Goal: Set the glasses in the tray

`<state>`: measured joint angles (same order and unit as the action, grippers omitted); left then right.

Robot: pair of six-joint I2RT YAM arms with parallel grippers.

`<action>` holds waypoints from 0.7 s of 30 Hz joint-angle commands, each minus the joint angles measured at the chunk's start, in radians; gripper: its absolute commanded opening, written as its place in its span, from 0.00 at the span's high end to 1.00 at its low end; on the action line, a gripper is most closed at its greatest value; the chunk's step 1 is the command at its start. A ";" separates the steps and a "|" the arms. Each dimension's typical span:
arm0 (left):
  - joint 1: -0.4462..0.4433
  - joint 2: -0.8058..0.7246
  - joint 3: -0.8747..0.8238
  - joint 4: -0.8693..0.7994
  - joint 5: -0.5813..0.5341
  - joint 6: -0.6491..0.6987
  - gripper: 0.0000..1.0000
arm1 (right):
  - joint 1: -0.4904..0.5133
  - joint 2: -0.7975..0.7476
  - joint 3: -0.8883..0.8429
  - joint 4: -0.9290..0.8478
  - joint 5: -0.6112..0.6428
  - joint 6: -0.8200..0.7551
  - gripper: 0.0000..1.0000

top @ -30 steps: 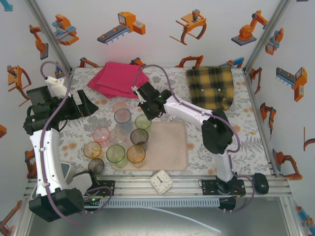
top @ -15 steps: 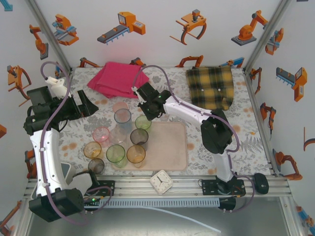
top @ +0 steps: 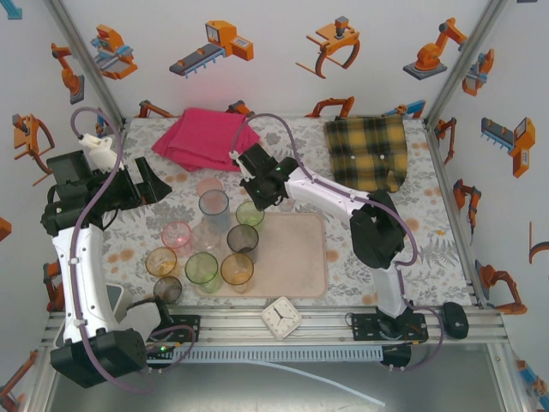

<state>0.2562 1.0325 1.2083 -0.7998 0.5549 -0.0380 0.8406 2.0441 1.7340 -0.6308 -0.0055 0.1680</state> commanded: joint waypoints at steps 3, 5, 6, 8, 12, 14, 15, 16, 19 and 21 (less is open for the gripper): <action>0.005 -0.014 -0.003 0.013 0.028 -0.011 0.03 | 0.008 0.015 0.019 -0.001 0.020 0.006 0.76; 0.005 -0.011 -0.001 0.012 0.028 -0.010 0.03 | 0.008 0.013 0.024 -0.004 0.022 0.005 0.74; 0.005 -0.011 -0.001 0.012 0.029 -0.011 0.03 | 0.008 0.013 0.025 -0.006 0.025 0.003 0.73; 0.005 -0.010 -0.001 0.012 0.028 -0.010 0.03 | 0.008 0.008 0.031 -0.007 0.028 0.001 0.71; 0.005 -0.009 0.001 0.012 0.028 -0.010 0.03 | 0.008 0.002 0.047 -0.013 0.036 -0.011 0.68; 0.005 -0.009 0.002 0.012 0.026 -0.010 0.03 | 0.008 0.005 0.064 -0.021 0.036 -0.017 0.67; 0.005 -0.007 0.003 0.012 0.027 -0.011 0.03 | 0.008 0.008 0.073 -0.026 0.036 -0.019 0.67; 0.005 -0.008 0.003 0.011 0.025 -0.010 0.03 | 0.007 0.009 0.082 -0.031 0.037 -0.023 0.66; 0.005 -0.005 0.004 0.013 0.023 -0.011 0.03 | 0.007 0.013 0.099 -0.036 0.039 -0.026 0.65; 0.005 0.000 0.004 0.013 0.025 -0.011 0.03 | 0.004 0.012 0.106 -0.033 0.039 -0.025 0.65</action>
<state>0.2562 1.0328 1.2083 -0.7998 0.5613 -0.0383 0.8413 2.0457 1.8046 -0.6468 0.0181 0.1566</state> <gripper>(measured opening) 0.971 0.348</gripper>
